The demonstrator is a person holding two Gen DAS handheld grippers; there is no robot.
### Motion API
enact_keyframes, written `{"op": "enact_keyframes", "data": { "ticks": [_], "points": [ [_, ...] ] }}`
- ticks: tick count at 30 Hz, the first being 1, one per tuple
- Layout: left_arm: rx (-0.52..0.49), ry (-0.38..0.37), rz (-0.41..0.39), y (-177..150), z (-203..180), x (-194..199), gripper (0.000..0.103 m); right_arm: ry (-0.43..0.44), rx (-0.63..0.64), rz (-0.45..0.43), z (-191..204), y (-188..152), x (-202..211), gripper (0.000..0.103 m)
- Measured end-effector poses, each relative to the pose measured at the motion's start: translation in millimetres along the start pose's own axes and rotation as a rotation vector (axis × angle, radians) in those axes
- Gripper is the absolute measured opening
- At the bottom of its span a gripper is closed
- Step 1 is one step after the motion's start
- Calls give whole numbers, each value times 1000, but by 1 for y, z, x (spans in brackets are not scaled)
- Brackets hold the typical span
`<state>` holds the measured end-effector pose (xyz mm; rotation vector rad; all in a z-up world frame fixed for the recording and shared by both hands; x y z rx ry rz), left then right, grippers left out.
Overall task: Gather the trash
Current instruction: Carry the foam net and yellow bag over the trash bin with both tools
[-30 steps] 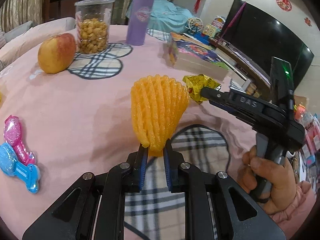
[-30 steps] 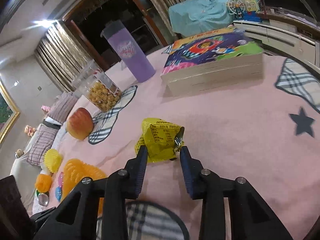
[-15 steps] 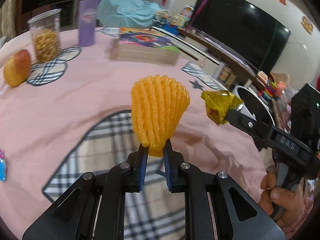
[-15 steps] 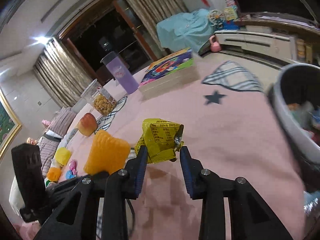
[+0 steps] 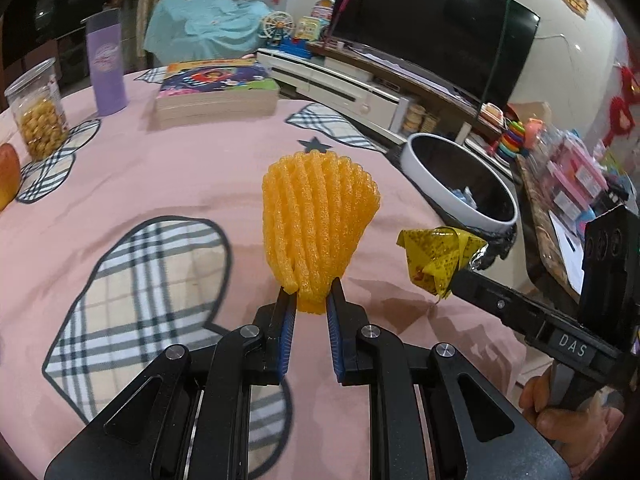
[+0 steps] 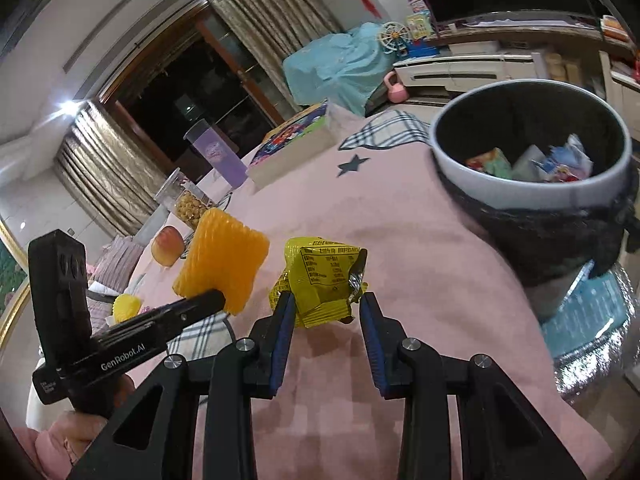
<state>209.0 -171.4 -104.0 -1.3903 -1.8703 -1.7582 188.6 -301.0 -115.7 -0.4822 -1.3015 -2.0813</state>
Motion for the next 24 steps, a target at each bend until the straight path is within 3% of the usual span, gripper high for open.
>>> {"op": "enact_keyframes", "data": {
  "ticks": [24],
  "points": [
    [-93,-15,15,15,-52,-15,14,-24,-44,-93,-35,16,50,34]
  ]
}}
Point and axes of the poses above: each gripper's, at about its wrist camera, not at the fingertips, and x roughly against the way its jaws point, z to its left, y to its top, the point moved 8 cm from there along -x, roughly the way its jaws point, and after that the axes turned 6 degrees about -y, right-handed, at the moved point
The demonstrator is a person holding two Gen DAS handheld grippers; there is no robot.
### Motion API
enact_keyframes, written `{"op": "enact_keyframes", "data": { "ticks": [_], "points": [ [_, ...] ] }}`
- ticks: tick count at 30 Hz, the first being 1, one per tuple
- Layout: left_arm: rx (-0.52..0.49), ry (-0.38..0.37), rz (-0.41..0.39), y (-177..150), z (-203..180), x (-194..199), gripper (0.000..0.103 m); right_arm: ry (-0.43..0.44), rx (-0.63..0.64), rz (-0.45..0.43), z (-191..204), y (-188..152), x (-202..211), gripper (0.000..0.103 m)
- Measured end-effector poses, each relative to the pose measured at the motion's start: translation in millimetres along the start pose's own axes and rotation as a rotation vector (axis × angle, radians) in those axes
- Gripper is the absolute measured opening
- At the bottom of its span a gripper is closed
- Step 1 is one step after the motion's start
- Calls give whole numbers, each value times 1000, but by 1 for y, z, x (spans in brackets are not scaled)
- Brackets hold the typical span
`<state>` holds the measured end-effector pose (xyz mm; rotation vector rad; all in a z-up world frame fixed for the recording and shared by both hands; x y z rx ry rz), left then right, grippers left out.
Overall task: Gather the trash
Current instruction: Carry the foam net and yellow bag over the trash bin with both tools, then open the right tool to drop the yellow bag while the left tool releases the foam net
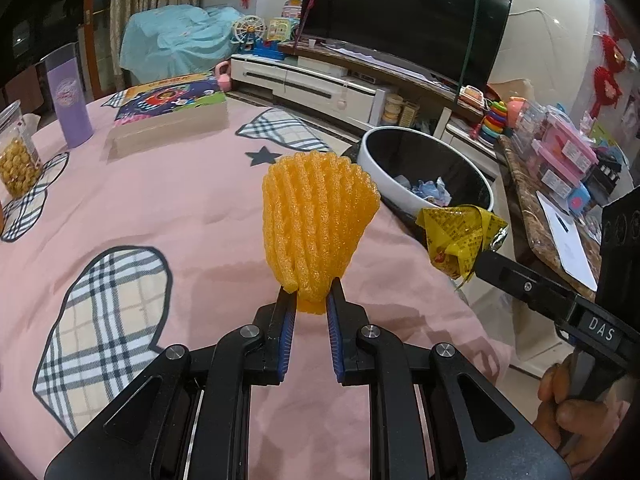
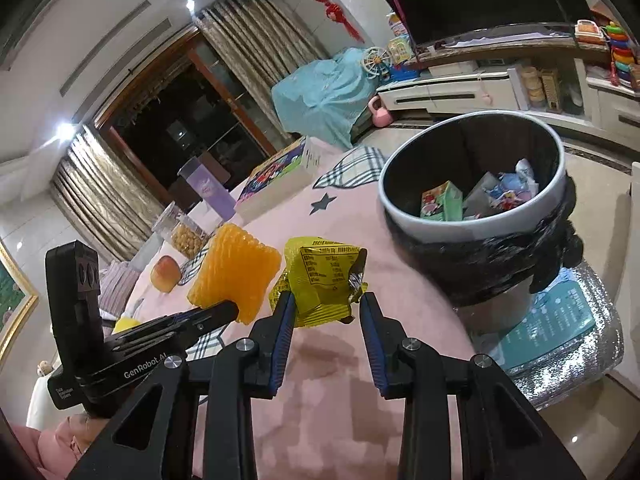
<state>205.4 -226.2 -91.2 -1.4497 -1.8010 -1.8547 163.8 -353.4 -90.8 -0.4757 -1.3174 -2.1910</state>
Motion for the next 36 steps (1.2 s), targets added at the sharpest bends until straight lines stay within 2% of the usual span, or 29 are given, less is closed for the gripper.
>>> {"op": "enact_keyframes", "data": {
  "ticks": [16,36],
  "points": [
    [-47,-36,6,16,-28,-14,14,-25,-26,-40,-24,17,14,34],
    [-125,-63,13,49,-70,-42,15,-77,-80,-114,-65,55,32,34]
  ]
}}
Point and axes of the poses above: each gripper's, at about its wrist camera, not at the fingertips, and x roughly against the way its jaws point, z to its left, y to its top, the point moved 8 cm from there along -x, roughly the way its jaws point, and after that the axes turned 6 degrees about -y, right-handed, at the moved point
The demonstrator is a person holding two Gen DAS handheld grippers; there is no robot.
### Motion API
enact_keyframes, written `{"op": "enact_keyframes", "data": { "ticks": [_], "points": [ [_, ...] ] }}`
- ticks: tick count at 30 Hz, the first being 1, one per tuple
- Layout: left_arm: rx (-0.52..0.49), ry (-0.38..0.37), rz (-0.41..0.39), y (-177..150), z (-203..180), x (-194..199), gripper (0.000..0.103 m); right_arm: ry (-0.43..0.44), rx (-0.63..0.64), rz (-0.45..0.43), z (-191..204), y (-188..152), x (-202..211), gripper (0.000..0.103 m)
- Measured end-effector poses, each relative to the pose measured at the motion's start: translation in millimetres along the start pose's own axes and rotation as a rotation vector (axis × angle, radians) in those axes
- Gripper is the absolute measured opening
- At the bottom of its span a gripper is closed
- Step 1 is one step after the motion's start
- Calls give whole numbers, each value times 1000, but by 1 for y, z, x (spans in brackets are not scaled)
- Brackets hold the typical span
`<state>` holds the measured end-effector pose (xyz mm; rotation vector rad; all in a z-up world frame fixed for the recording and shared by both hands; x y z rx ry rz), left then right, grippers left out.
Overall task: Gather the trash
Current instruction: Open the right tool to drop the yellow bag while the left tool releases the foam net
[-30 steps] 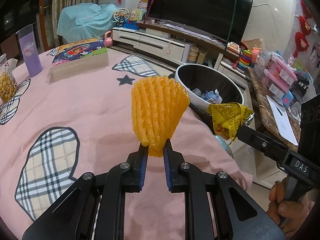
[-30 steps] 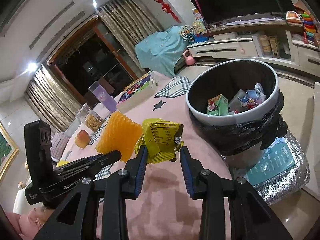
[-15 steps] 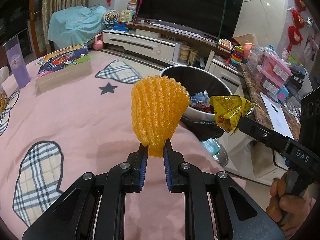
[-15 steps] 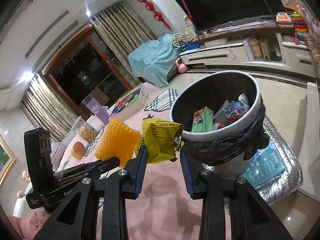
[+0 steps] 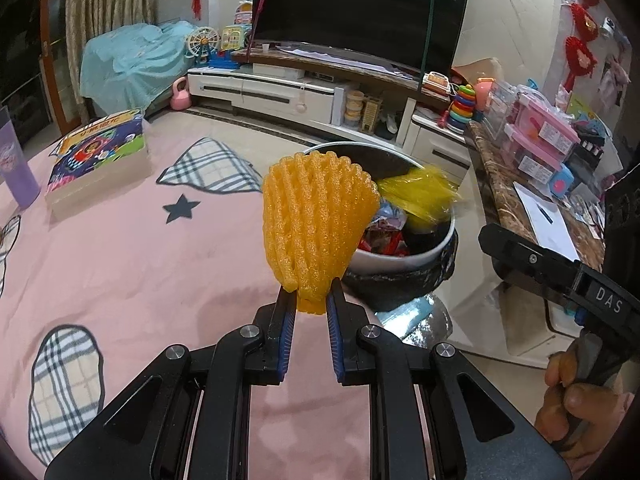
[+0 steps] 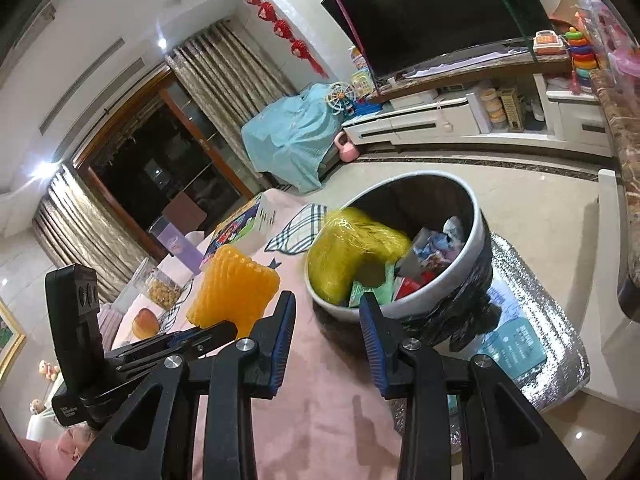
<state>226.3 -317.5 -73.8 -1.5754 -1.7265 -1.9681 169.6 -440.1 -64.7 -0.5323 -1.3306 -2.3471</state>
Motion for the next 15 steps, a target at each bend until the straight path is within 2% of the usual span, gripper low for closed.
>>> {"op": "enact_keyframes", "data": {
  "ticks": [15],
  "points": [
    [-45,-13,18,27,-17,-28,15,-17,-12,-2,-12,20,-19,34]
  ]
}}
Point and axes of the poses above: each gripper's, at about its wrist camera, not at the fingertips, and x roughly against the way its jaws point, z to its left, y to its top, the point moved 8 cm from there along -x, roughly the way its jaws point, and after that the axes turned 6 degrees about -y, right-handed, at the moved point
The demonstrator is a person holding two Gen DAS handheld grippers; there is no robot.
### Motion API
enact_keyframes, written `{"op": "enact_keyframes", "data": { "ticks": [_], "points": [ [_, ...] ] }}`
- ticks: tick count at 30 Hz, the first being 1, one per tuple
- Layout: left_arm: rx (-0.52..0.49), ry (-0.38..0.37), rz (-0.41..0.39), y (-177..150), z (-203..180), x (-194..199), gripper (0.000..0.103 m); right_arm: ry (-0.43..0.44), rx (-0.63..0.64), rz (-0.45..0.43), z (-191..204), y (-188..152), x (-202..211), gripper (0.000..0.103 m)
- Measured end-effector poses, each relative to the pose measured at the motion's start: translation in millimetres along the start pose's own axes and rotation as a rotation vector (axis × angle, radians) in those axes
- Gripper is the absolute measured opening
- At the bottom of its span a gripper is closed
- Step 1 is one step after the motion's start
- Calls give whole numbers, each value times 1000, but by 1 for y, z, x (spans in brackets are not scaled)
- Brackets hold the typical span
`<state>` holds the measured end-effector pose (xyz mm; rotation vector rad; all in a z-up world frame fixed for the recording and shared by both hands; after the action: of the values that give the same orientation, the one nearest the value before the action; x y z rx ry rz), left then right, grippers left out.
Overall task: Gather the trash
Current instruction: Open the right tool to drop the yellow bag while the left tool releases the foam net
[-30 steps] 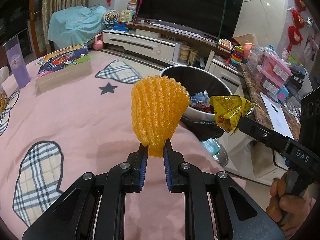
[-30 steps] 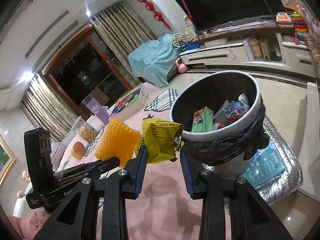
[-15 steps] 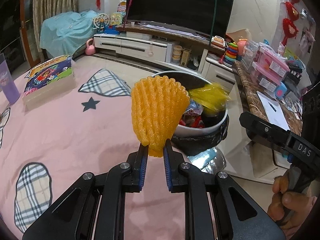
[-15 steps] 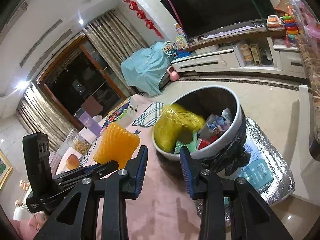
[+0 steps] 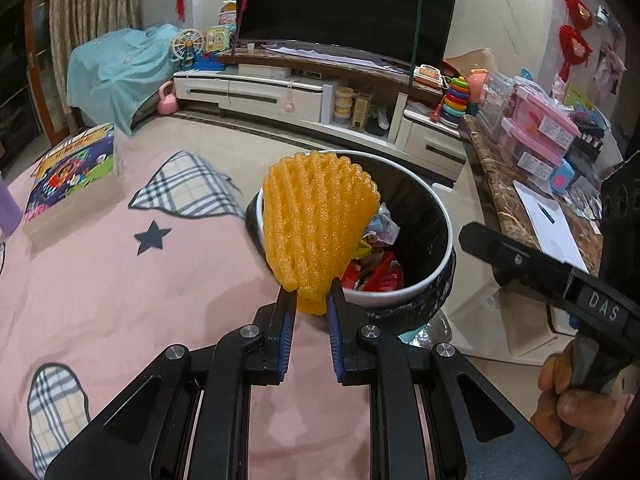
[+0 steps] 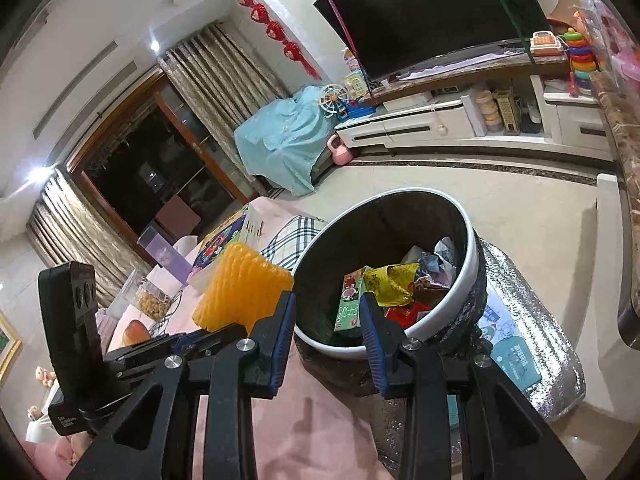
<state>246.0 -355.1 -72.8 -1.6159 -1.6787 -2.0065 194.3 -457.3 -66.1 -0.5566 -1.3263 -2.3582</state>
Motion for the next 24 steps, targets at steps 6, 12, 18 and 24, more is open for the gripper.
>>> {"op": "enact_keyframes", "data": {
  "ticks": [6,12,18,24],
  "points": [
    [-22,-9,6,11,-8,-10,15,-13,-7,-1,-8,2,2,34],
    [-32,-21,24,16,-14,-24,15,-34,-20,-4,-17,5,5,34],
    [-37,-27,41,19,-18,-35,15,-45,-44,-2,-27,2,9,37],
    [-47,-29,50,24,-21,-42,16,-56,-62,-7,-32,0,13,37]
  ]
}}
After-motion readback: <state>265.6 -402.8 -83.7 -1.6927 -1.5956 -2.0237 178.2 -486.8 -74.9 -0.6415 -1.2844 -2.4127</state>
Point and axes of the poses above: each gripper's, at about its wrist camera, not at the fingertips, and x roughly against the way its jaws point, z to its left, y to its top, the point moved 8 cm from there along -x, roughly the way its jaws point, and after that the axes turned 6 degrees about -y, right-handed, at the moved point
